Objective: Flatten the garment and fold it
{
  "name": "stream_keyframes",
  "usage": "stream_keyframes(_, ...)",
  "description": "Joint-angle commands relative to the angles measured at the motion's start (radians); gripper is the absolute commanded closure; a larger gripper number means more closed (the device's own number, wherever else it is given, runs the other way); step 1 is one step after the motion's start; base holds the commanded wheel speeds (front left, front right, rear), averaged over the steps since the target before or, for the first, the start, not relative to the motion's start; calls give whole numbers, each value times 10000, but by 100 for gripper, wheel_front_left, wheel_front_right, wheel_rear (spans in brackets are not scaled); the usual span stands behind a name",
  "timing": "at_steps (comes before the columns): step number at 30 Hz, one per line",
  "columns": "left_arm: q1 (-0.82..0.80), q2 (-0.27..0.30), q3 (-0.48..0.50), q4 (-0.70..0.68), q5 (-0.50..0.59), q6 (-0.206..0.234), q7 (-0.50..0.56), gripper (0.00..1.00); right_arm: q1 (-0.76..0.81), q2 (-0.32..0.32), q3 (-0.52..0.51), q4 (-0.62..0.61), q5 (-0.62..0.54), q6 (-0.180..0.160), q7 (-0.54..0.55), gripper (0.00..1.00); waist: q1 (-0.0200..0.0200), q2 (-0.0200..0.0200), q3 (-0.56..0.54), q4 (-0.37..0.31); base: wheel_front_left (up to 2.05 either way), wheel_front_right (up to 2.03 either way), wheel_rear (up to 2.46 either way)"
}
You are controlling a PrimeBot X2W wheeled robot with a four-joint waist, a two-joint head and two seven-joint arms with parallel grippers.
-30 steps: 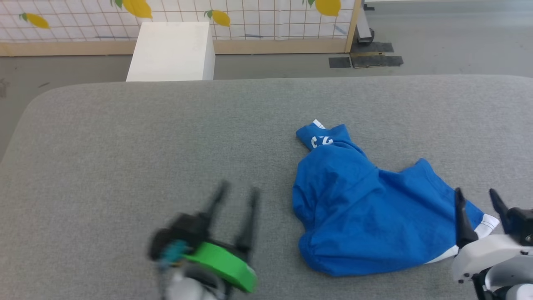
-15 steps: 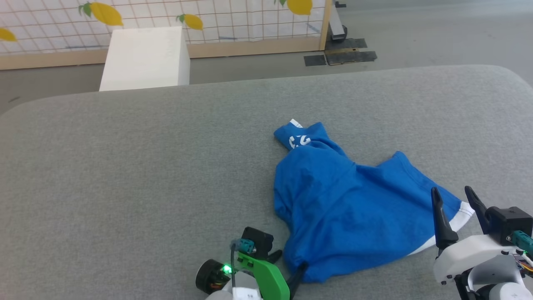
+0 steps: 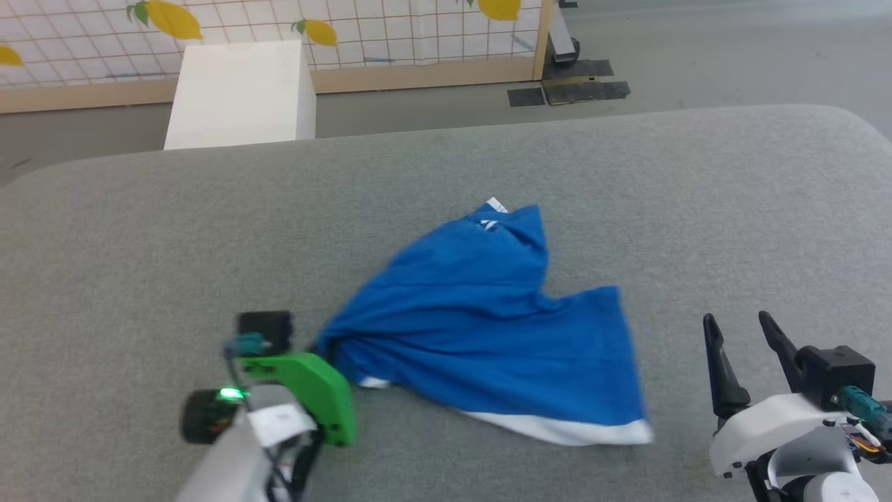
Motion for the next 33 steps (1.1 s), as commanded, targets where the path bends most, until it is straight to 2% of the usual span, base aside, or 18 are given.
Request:
stream_keyframes(1, -120, 271, 234, -96, 11, 214, -90, 100, 34, 1, 77, -28, 22, -15, -1, 0, 0, 0, 17, 141, 0, 0, 0)
stream_keyframes(4, -78, 585, 538, -261, -8, 473, -78, 100, -34, 1, 254, -33, 3, -15, 28, 0, 0, 0, 81, 318, 0, 0, 0)
stream_keyframes(5, -29, 586, 570, -322, -83, 447, -72, 36, -69, 1, 343, -45, -17, -15, 13, 0, 0, 0, 98, 360, 0, 0, 0)
stream_keyframes(6, 58, 549, 587, -401, -188, 407, -61, 0, -122, 1, 485, -69, -56, -15, -21, 0, 0, 0, 121, 422, 0, 0, 0)
stream_keyframes(11, 595, 296, 637, -825, -484, 247, -595, 0, -564, 0, 1786, -174, -456, -15, -91, 0, 0, 0, 277, 772, 0, 0, 0)
stream_keyframes(17, 1062, 146, 896, -1309, -407, -18, -2452, 0, -1893, -679, 3796, 377, -807, -15, 261, 0, 0, 0, 582, 1363, 0, 0, 0)
stream_keyframes(22, 890, -75, 994, -1534, 22, -169, -3641, 0, -3413, -1418, 5414, 1525, -569, -15, 1352, 0, 0, 0, 932, 2036, 0, 0, 0)
stream_keyframes(23, 701, -303, 1129, -1656, 293, -257, -3814, 0, -4222, -1747, 6119, 2163, -285, -15, 2107, 0, 0, 0, 1130, 2373, 0, 0, 0)
stream_keyframes(28, 534, -798, 1490, -1920, 768, -524, -3854, 0, -5375, -2134, 6818, 3034, 14, -15, 3035, 0, 0, 0, 1442, 2845, 0, 0, 0)
stream_keyframes(31, 557, -1022, 1688, -1975, 999, -737, -3856, 0, -5822, -2282, 6996, 3455, 182, -15, 3272, 100, 0, 0, 1562, 3032, 0, 0, 0)
stream_keyframes(33, 571, -1155, 1815, -1977, 1115, -865, -3856, 0, -6073, -2403, 7025, 3700, 209, -15, 3492, 100, 0, 0, 1624, 3127, 0, 0, 0)
